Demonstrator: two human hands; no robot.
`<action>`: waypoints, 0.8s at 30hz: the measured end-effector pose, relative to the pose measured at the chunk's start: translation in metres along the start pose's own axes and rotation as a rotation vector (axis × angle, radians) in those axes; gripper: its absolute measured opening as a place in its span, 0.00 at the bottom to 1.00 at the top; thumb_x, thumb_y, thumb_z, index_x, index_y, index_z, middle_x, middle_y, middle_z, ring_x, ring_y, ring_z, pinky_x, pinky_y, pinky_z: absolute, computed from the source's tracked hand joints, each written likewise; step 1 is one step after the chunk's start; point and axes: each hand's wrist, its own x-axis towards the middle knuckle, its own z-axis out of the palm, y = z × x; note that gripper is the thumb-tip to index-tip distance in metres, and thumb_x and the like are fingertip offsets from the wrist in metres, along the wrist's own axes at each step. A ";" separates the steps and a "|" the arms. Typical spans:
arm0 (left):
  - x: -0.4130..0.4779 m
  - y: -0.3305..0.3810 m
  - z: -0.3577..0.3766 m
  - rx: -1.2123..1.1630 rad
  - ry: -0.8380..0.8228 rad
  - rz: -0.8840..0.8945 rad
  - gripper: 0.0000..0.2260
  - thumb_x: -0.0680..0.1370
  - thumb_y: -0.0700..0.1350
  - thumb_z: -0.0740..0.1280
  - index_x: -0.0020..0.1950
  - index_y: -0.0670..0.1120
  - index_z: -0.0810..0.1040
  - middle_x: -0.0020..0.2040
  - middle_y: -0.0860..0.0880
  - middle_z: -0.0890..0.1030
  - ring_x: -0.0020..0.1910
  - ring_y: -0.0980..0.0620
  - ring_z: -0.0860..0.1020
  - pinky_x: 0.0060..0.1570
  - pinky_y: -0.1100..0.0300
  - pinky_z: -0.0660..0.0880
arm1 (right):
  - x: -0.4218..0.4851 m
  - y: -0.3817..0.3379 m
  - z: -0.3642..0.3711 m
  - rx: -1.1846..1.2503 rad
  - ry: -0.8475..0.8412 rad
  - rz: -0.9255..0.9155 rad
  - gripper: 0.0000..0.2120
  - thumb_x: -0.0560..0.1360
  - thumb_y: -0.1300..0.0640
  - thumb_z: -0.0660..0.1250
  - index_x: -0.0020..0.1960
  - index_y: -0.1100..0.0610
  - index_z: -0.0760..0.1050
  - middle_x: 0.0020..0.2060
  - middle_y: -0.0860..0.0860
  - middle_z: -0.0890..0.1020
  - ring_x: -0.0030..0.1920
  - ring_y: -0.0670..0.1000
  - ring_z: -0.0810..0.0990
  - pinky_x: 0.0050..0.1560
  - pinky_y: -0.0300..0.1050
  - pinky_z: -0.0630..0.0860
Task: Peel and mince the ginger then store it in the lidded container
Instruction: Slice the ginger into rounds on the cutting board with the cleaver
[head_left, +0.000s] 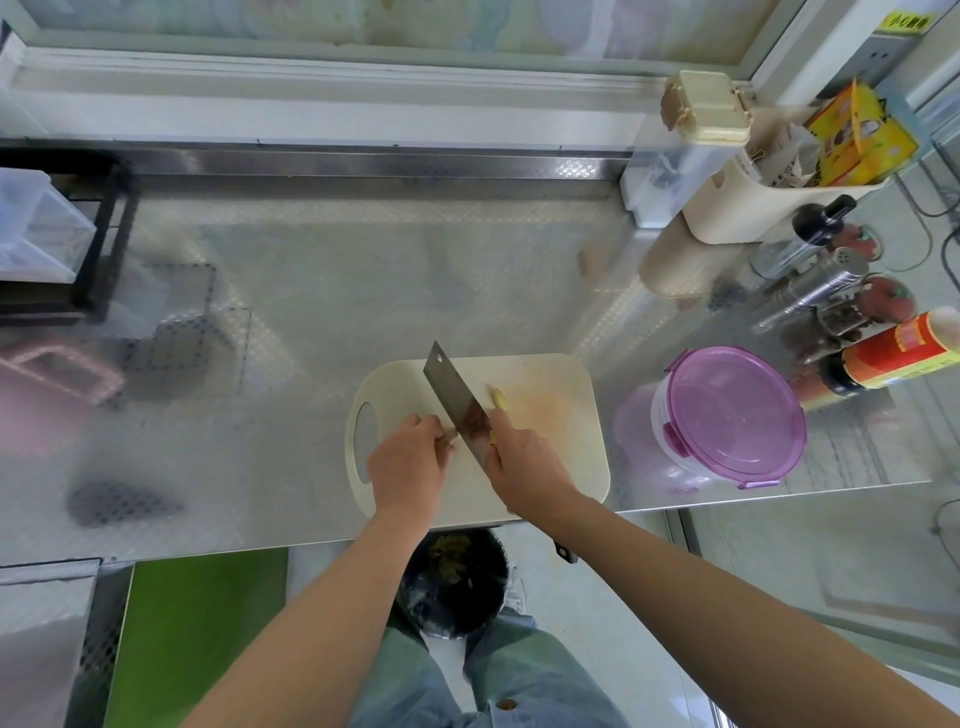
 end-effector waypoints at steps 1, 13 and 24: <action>0.000 0.001 0.000 0.006 -0.003 -0.004 0.04 0.76 0.48 0.68 0.46 0.48 0.80 0.42 0.51 0.78 0.37 0.46 0.77 0.31 0.59 0.66 | 0.000 -0.001 0.000 0.004 -0.002 0.002 0.17 0.80 0.60 0.55 0.68 0.62 0.61 0.35 0.58 0.74 0.34 0.60 0.71 0.34 0.49 0.66; 0.000 0.003 -0.001 0.024 0.005 0.013 0.05 0.76 0.47 0.69 0.44 0.45 0.79 0.40 0.49 0.77 0.31 0.49 0.69 0.26 0.61 0.53 | 0.006 -0.012 0.004 -0.017 -0.050 0.012 0.04 0.81 0.60 0.54 0.55 0.58 0.60 0.36 0.56 0.73 0.34 0.60 0.71 0.33 0.48 0.64; 0.002 0.004 -0.002 0.063 -0.045 -0.008 0.06 0.77 0.49 0.67 0.48 0.47 0.80 0.45 0.50 0.78 0.38 0.46 0.77 0.30 0.58 0.61 | 0.006 -0.015 0.002 -0.119 -0.070 0.026 0.10 0.80 0.63 0.52 0.60 0.58 0.61 0.36 0.52 0.71 0.34 0.57 0.70 0.34 0.48 0.64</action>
